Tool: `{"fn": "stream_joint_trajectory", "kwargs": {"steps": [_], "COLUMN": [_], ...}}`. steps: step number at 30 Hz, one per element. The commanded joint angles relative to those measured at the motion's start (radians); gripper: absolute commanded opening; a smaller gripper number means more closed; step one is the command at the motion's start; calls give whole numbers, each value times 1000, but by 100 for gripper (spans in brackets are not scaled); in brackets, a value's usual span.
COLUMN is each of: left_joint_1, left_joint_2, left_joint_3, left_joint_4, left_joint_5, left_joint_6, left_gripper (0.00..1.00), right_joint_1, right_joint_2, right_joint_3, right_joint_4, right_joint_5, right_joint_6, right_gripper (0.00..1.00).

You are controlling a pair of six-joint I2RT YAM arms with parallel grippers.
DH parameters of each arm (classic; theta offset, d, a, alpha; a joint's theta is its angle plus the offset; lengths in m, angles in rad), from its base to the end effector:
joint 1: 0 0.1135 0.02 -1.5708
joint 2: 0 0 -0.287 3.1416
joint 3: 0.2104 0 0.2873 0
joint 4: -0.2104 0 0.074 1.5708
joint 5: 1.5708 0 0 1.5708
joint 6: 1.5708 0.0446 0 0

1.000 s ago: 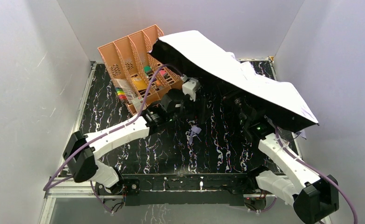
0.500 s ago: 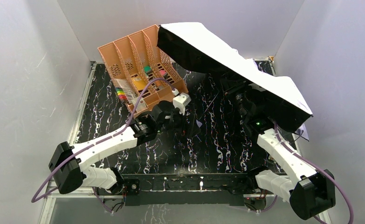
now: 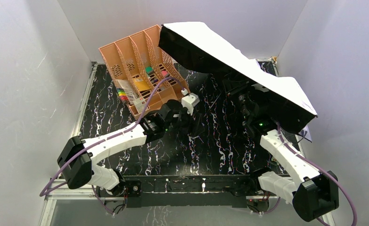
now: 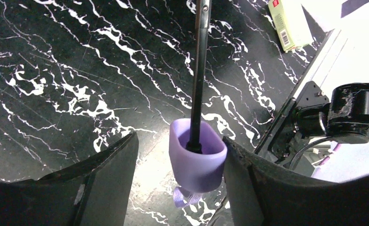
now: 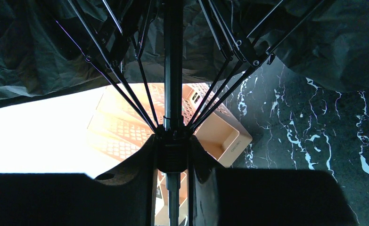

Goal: Put away the umbrella

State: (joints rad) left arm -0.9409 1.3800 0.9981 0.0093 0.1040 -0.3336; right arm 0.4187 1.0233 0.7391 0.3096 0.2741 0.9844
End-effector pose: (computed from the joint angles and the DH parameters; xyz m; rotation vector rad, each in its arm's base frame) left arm 0.2077 -0.2927 0.3032 0.6860 1.9443 -0.9233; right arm 0.2553 0.1004 0.3403 0.6643 1.4741 0.8912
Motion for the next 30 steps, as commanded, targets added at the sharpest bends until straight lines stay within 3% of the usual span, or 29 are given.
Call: {"fn": "stream_joint_trajectory", "kwargs": {"steps": [1,10,13,18,30], "left_joint_1": [-2,-2,-2,-3,-3], "left_joint_2": [13,12,1,-15,-2], "left_joint_3": [44,29,13,-10,27], "left_joint_4": [68,69,66,66,100], "left_joint_5": [38,65,67,65,52], "left_joint_6": [12,12,7,-1,2], "left_gripper": [58,34,54,55,11], "right_joint_1": [-8,-18,-23,-28,-32], "right_joint_2": [-3,-5,-7,-10,-24], "right_joint_3": [62,60,60,56,47], "right_joint_4": [103,96,95,95,68], "right_joint_5": [-10,-9,-10,-15,-23], "right_joint_6": [17,20,20,23,16], "right_gripper": [0,0,0,0,0]}}
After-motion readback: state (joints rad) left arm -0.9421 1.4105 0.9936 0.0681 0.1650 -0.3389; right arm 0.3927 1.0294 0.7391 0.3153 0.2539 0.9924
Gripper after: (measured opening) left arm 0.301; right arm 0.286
